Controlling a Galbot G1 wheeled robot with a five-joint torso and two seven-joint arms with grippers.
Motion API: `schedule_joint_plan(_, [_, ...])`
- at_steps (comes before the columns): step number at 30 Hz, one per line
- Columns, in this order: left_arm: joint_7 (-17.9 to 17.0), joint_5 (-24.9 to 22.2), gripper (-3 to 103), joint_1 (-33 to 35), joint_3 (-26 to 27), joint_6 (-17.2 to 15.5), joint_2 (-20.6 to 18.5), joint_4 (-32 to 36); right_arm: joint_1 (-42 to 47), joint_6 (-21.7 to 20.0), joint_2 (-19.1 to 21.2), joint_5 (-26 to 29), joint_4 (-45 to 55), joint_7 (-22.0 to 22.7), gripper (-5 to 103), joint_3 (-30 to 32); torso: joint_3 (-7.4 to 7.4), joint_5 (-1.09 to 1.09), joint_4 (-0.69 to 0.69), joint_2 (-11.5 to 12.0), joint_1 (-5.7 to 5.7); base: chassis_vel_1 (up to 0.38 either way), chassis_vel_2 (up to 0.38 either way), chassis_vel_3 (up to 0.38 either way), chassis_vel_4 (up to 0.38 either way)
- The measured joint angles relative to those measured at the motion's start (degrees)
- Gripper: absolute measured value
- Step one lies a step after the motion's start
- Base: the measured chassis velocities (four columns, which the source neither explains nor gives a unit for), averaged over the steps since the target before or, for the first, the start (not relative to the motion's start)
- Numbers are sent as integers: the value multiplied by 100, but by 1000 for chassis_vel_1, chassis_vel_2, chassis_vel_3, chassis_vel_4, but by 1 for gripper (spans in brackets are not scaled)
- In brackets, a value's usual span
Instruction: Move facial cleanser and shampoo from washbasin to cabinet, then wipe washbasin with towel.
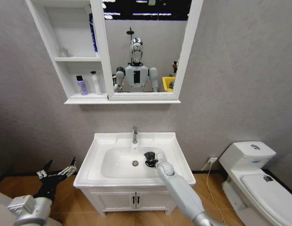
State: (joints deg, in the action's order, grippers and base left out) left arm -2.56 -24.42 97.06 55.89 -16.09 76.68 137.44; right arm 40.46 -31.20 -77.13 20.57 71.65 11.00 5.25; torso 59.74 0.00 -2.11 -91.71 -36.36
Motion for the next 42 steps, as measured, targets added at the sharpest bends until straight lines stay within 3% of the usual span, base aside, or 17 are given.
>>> schedule_joint_plan(6, [0, 0, 100, 0, 0, 0, 0, 0, 5, 218, -1, -838, 109, 196, 1, 132, 0, 0, -2, 0, 0, 0, 0, 0, 0])
schedule_joint_plan(14, [0, 0, 100, 0, 0, 0, 0, 0, 19, 907, 20, -2030, 450, 350, 1, 464, 0, -1, 1, 0, -1, 0, 0, 0, 0])
schedule_joint_plan(21, [0, 0, 100, 0, 0, 0, 0, 0, -94, 1062, 125, -2091, 433, 202, 1, 847, 0, -1, -1, 0, -1, 0, 0, 0, 0])
schedule_joint_plan(25, [0, 0, 100, 0, 0, 0, 0, 0, -301, 1539, 261, -1920, -8, -384, -1, 1135, 0, 1, -1, 0, -1, 0, 0, 0, 0])
schedule_joint_plan(27, [0, 0, 100, 0, 0, 0, 0, 0, -329, 1589, 291, -1899, -89, -495, 4, 1177, 0, 0, -1, 0, -1, 0, 0, 0, 0])
schedule_joint_plan(29, [0, 0, 100, 0, 0, 0, 0, 0, -345, 1620, 334, -1603, -182, -683, 14, 1208, 0, 0, 0, 0, -1, 0, 0, 0, 0])
schedule_joint_plan(36, [0, 0, 100, 0, 0, 0, 0, 0, -295, 1575, 320, -1257, -188, -706, 36, 1211, -1, 0, -1, 0, -1, 0, 0, 0, 0])
schedule_joint_plan(40, [0, 0, 100, 0, 0, 0, 0, 0, -293, 1537, 323, -1253, -196, -697, 57, 1240, -1, 0, -1, 0, -1, 0, 0, 0, 0])
schedule_joint_plan(42, [0, 0, 100, 0, 0, 0, 0, 0, -293, 1528, 334, -1254, -185, -685, 57, 1246, 0, 0, -1, 0, -1, 0, 0, 0, 0])
